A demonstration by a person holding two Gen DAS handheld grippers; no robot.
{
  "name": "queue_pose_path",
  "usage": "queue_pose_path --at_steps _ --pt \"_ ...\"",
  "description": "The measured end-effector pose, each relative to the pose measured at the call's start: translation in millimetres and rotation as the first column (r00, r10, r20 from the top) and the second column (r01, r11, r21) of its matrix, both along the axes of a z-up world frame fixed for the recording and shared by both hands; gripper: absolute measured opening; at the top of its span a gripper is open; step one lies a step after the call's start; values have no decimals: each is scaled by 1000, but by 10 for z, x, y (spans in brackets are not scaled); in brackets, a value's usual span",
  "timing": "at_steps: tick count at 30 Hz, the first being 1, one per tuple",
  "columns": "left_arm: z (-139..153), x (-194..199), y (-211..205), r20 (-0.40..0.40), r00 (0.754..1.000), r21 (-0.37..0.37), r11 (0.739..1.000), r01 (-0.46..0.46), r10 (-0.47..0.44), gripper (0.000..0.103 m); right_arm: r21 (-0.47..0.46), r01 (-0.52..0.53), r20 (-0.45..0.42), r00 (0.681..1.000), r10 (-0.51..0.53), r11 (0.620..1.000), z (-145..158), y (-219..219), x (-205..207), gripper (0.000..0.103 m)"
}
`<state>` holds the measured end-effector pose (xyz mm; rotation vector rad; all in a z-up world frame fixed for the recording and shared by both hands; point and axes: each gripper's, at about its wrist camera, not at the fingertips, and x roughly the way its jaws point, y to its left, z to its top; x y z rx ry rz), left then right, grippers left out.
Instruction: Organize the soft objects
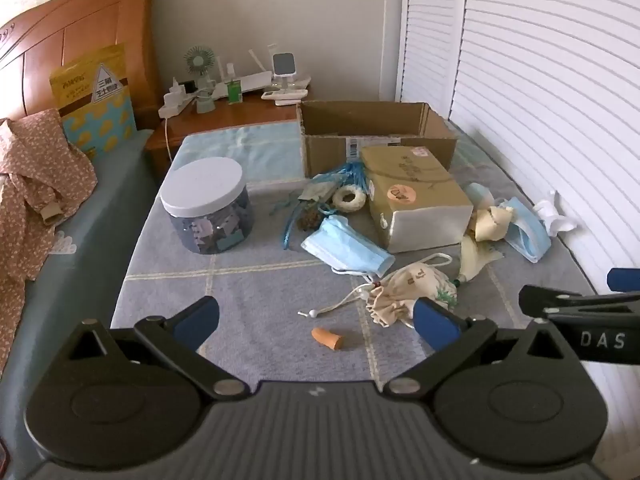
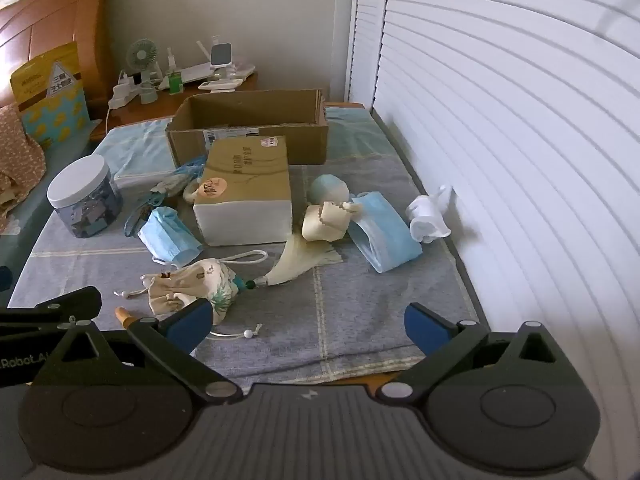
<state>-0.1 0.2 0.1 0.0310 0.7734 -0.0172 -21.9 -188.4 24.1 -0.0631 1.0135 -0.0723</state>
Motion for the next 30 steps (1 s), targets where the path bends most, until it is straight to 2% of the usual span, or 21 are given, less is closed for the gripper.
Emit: queue_pose_path --at_steps 30 --pt "41 -30 -18 8 1000 -4 1000 12 -12 102 -14 1 12 1000 -1 1000 29 -6 -10 103"
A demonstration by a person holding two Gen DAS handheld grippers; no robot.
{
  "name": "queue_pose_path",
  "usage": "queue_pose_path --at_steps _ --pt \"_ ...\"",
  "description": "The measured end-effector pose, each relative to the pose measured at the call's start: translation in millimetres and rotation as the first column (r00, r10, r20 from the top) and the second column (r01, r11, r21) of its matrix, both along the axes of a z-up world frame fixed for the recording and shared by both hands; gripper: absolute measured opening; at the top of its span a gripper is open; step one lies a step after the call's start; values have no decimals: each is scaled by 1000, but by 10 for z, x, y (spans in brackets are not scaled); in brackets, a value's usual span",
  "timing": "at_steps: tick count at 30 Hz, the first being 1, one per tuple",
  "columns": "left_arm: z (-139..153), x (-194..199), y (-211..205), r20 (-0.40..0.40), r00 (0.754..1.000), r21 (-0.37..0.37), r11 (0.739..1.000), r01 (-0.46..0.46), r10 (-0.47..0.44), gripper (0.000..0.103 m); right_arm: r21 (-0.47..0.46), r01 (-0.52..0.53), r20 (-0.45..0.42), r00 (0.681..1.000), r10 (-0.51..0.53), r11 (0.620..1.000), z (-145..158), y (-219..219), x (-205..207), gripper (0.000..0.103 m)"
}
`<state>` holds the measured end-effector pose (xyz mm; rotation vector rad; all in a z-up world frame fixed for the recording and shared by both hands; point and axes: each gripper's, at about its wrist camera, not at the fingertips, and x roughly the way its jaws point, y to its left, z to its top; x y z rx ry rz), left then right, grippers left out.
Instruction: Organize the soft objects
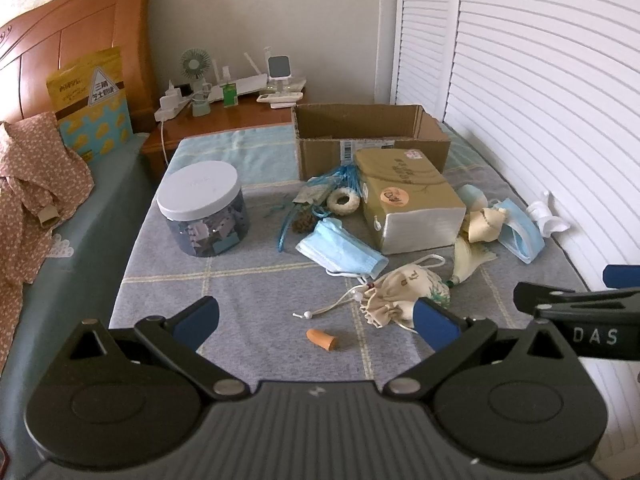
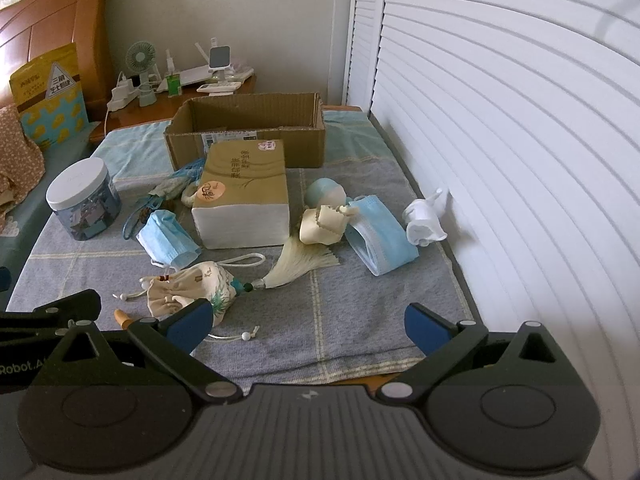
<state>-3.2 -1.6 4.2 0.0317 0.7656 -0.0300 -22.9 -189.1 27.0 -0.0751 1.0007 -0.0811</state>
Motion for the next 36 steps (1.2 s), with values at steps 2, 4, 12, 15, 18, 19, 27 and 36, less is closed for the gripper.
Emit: queue_pose_path --at_steps 2,4,12,15,18,19,27,36 --pt "-2 1 1 0 1000 -1 1000 0 0 102 -1 0 1 1000 0 1000 16 12 -11 103" --pt "-2 3 -1 0 1000 0 1000 0 0 102 -1 0 0 1000 0 1000 19 14 -11 103" --pt "-1 4 -2 1 1000 0 1000 3 -3 102 -3 -1 3 1000 1 1000 17 13 -11 103" --pt "2 8 -15 1 1000 1 1000 6 -6 102 -3 -1 4 1000 1 1000 19 11 -7 103" --pt "8 8 -19 3 1000 -1 1000 6 -6 102 -4 -1 7 1000 1 1000 24 13 -9 103" --pt "10 8 -17 2 1000 -3 1000 5 -5 102 -4 -1 7 1000 1 1000 28 10 -10 103" --pt "12 3 -12 3 1000 -4 1000 6 -6 102 -6 -1 9 1000 1 1000 35 10 -6 103" --pt "12 -3 -14 6 1000 -2 1000 8 -8 102 -7 -3 13 1000 3 1000 46 4 -4 103"
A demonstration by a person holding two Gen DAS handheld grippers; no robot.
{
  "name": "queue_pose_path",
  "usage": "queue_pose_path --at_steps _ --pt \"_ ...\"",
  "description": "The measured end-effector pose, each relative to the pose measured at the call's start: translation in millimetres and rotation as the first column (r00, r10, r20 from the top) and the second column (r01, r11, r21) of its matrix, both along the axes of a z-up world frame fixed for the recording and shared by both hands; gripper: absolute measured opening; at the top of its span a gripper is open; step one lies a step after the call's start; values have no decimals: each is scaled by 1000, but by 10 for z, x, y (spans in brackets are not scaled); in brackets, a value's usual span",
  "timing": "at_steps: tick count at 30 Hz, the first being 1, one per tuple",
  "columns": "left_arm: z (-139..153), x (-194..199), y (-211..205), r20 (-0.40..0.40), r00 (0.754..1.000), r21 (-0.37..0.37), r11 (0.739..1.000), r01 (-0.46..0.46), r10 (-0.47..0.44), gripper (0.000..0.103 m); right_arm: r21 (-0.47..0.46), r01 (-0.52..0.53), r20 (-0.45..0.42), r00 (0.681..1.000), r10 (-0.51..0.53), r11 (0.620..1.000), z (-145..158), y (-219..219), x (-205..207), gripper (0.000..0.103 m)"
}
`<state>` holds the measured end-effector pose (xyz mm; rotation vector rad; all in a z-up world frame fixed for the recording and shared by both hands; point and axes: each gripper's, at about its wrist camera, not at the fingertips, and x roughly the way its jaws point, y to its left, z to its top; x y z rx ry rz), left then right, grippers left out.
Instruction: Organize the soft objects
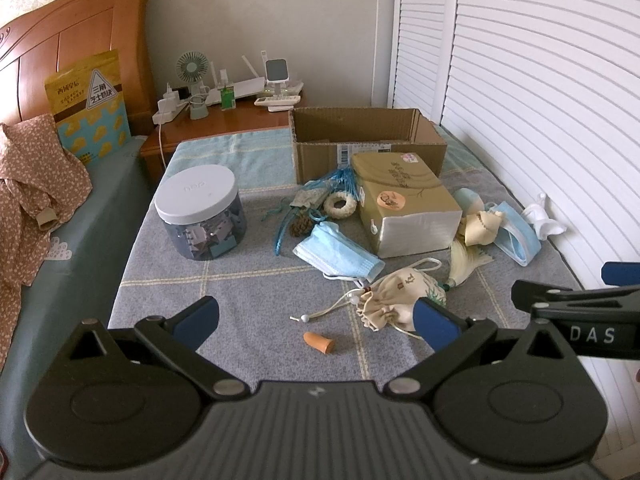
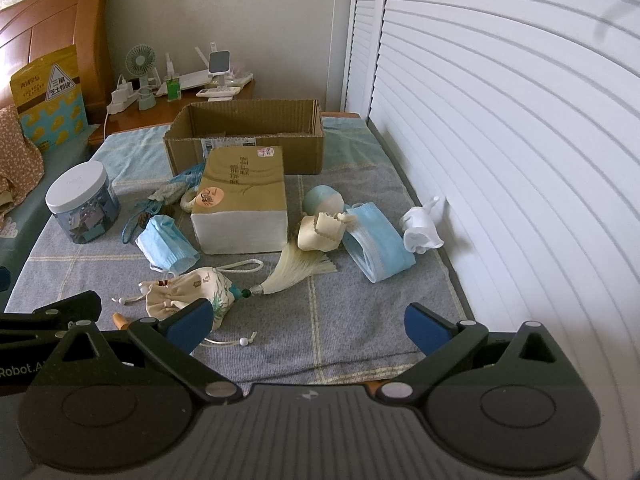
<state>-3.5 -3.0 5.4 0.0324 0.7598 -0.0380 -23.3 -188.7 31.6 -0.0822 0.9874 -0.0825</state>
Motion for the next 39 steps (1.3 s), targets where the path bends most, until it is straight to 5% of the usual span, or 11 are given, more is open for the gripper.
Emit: queue_pose_path --at_steps 29,39 --pt "13 38 -12 10 1000 11 1000 15 -15 102 -10 -6 5 1000 6 1000 -10 9 24 103" --pt "12 74 46 77 992 14 995 97 -98 102 -9 -84 59 995 84 996 -4 26 33 103"
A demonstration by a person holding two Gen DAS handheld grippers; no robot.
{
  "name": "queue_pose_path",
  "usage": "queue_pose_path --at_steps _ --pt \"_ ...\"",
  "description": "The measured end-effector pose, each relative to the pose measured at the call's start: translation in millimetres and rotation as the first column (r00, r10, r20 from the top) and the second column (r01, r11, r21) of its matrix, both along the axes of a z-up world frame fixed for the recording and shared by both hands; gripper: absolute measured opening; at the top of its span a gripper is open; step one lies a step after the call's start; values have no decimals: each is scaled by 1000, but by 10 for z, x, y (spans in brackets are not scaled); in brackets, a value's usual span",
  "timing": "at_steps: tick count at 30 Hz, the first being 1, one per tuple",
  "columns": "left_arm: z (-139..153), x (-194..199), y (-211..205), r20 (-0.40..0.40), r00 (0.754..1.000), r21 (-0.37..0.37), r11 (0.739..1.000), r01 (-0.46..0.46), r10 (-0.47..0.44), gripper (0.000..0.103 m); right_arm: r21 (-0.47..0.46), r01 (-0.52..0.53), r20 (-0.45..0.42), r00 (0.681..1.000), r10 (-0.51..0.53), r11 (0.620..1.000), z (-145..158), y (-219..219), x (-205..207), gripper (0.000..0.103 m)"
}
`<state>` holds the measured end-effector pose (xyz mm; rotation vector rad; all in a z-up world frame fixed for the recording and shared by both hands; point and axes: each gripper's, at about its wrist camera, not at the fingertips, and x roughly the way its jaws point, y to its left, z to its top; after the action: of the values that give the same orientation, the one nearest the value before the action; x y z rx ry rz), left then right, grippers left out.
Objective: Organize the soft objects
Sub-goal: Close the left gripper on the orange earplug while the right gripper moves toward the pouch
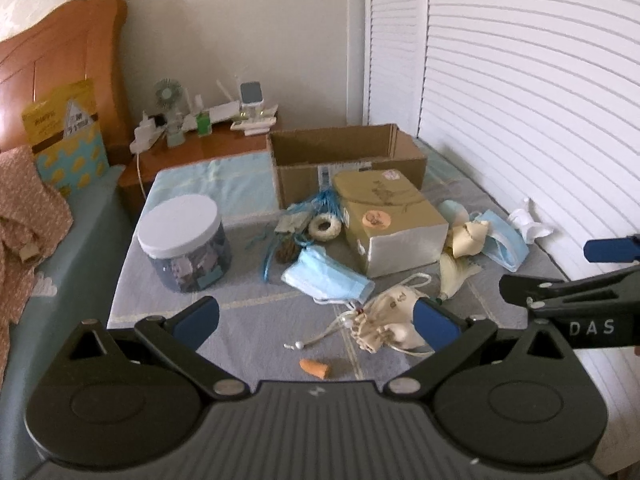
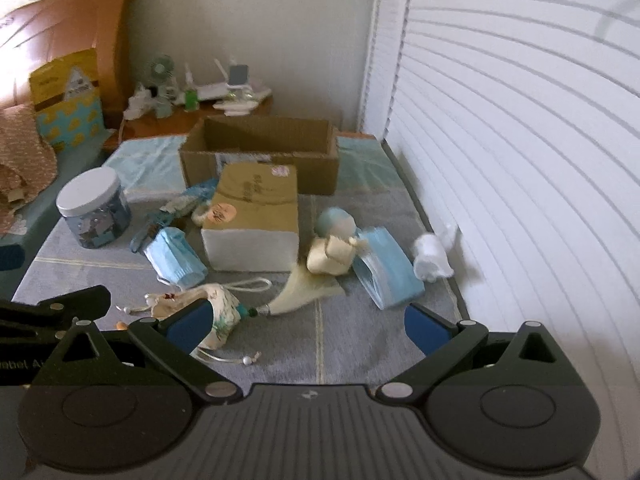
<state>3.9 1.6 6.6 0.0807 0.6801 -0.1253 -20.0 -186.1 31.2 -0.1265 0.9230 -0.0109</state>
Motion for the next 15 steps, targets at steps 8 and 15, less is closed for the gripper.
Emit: queue_pose_path --at_steps 8,15 --pt "-109 0 99 71 994 55 996 77 -80 102 5 -105 24 994 105 994 -106 -14 41 103" --pt "-412 43 222 8 994 42 993 112 -112 102 41 -165 4 986 165 985 -327 -136 69 103"
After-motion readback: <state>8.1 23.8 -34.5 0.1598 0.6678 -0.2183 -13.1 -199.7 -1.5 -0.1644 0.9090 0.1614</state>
